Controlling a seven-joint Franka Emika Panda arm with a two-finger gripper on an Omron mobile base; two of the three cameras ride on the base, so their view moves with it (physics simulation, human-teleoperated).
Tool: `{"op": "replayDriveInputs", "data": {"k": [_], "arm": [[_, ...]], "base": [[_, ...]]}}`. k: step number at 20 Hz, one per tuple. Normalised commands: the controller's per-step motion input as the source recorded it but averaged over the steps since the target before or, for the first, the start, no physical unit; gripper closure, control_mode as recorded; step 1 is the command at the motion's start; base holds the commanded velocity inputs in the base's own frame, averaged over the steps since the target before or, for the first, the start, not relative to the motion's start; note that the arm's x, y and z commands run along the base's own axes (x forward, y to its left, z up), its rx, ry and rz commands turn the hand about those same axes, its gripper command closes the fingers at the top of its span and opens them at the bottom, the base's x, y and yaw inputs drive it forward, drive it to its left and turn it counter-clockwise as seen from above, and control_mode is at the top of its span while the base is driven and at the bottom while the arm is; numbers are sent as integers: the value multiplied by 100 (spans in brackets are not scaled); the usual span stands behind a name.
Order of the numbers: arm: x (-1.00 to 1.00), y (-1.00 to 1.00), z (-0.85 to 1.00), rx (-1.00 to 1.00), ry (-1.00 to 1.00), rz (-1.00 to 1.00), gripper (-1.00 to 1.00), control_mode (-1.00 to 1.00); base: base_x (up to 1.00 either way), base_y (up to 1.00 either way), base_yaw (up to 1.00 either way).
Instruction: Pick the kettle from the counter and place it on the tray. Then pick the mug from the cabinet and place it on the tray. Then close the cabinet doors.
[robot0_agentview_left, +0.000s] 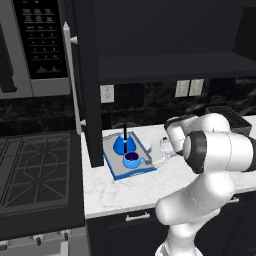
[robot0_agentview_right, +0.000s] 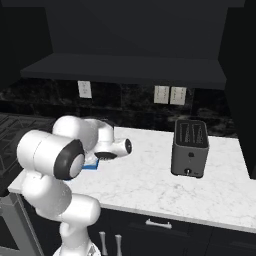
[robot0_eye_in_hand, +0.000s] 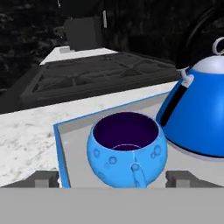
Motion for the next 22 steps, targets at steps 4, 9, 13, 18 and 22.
{"op": "replayDriveInputs", "data": {"k": [4, 9, 13, 18, 22], "arm": [[-56, 0, 97, 0, -9, -6, -100, -100], [-34, -7, 100, 0, 7, -14, -100, -100], [-10, -10, 54, -1, 29, -13, -100, -100], [-1, 0, 0, 0, 1, 0, -100, -100], [-7, -2, 10, 2, 4, -8, -100, -100]], "base": [[0, 0, 0], [0, 0, 0], [0, 0, 0], [0, 0, 0], [0, 0, 0]]}}
